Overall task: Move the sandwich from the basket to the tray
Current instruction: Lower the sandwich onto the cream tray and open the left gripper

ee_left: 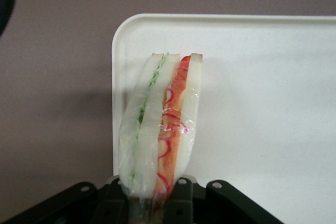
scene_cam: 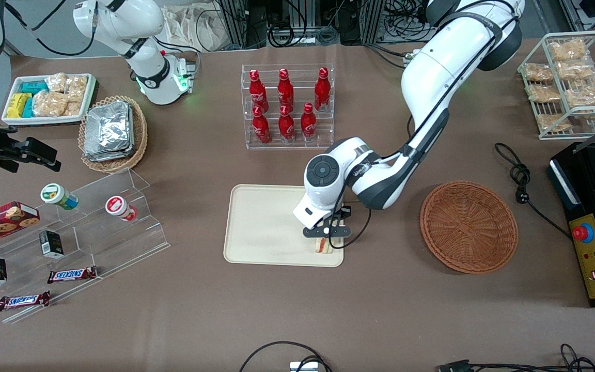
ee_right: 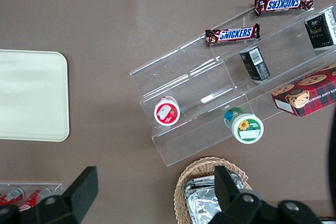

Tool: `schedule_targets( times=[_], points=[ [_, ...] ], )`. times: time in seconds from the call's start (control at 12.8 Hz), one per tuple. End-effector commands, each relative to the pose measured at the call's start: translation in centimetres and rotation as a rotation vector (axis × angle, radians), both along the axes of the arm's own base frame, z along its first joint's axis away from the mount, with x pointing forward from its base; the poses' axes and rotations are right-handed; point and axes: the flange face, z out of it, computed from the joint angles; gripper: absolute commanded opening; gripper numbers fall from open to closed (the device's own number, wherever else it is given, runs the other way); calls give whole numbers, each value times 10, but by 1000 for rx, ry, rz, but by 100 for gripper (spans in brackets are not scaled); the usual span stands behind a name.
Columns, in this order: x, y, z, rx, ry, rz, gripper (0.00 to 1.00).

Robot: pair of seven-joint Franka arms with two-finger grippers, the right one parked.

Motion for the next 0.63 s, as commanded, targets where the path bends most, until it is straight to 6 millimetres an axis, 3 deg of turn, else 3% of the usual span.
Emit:
schedule_targets(
  times=[0.0, 0.08, 0.39, 0.55],
  points=[
    [8, -8, 2, -19, -49, 18, 90],
    [8, -7, 1, -2, -65, 5, 100],
    [8, -7, 12, -7, -74, 12, 100],
    [9, -1, 34, 11, -78, 69, 100]
  ],
)
